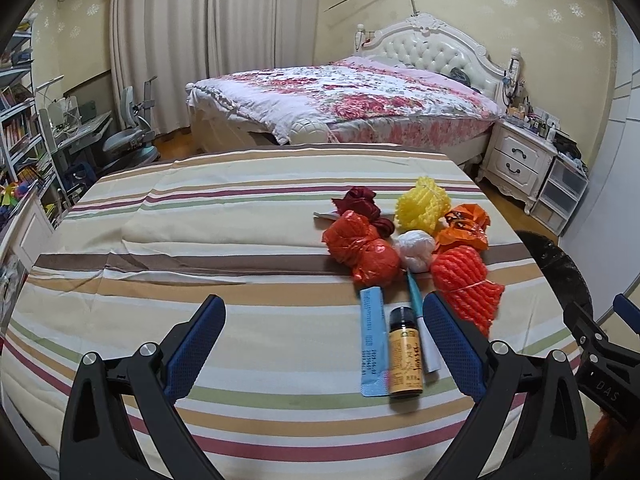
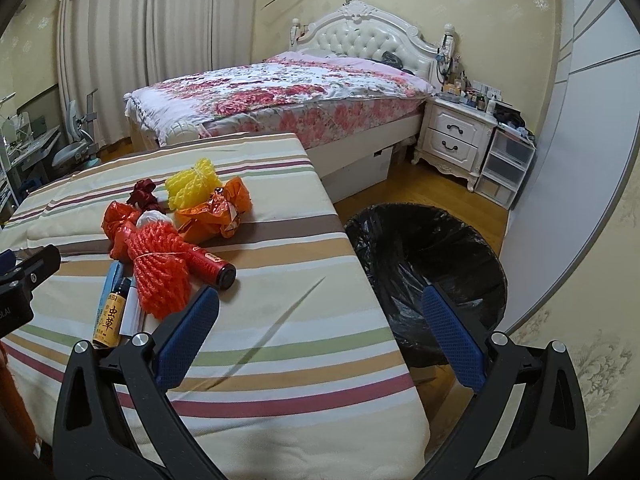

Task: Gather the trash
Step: 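Reach the right tool to the red mesh net and close on it, then grasp the amber bottle with the left tool while the right tool holds the red mesh net, then carry the red mesh net and amber bottle over the black trash bin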

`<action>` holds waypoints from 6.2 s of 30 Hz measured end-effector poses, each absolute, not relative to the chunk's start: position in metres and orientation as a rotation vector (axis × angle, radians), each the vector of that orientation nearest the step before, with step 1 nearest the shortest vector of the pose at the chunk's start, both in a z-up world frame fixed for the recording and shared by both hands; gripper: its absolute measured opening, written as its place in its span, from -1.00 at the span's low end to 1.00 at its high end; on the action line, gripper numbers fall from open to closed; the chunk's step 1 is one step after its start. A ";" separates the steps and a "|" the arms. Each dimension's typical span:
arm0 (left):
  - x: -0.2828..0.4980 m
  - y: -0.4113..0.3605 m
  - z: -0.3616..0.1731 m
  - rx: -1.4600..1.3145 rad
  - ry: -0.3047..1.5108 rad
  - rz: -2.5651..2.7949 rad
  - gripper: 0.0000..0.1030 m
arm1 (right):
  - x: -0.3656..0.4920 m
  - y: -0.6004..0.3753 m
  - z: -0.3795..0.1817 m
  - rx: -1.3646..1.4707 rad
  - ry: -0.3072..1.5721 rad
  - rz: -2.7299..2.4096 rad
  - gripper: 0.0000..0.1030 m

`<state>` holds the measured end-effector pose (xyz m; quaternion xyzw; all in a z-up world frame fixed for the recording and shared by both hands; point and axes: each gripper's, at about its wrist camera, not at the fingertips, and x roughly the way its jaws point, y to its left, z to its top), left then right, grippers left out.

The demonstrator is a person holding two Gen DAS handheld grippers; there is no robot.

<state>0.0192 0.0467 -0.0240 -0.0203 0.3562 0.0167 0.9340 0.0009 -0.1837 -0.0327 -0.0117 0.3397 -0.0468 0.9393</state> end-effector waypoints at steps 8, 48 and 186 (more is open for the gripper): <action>0.027 0.065 -0.034 -0.045 0.771 0.054 0.85 | 0.009 -0.171 -0.044 -0.012 0.754 -0.020 0.43; 0.025 0.068 -0.048 -0.022 0.829 0.047 0.46 | 0.022 -0.120 -0.040 -0.071 0.761 0.141 -0.34; 0.125 -0.157 -0.031 0.099 0.697 -0.424 -0.52 | 0.075 -0.313 -0.059 0.161 0.720 -0.229 -0.34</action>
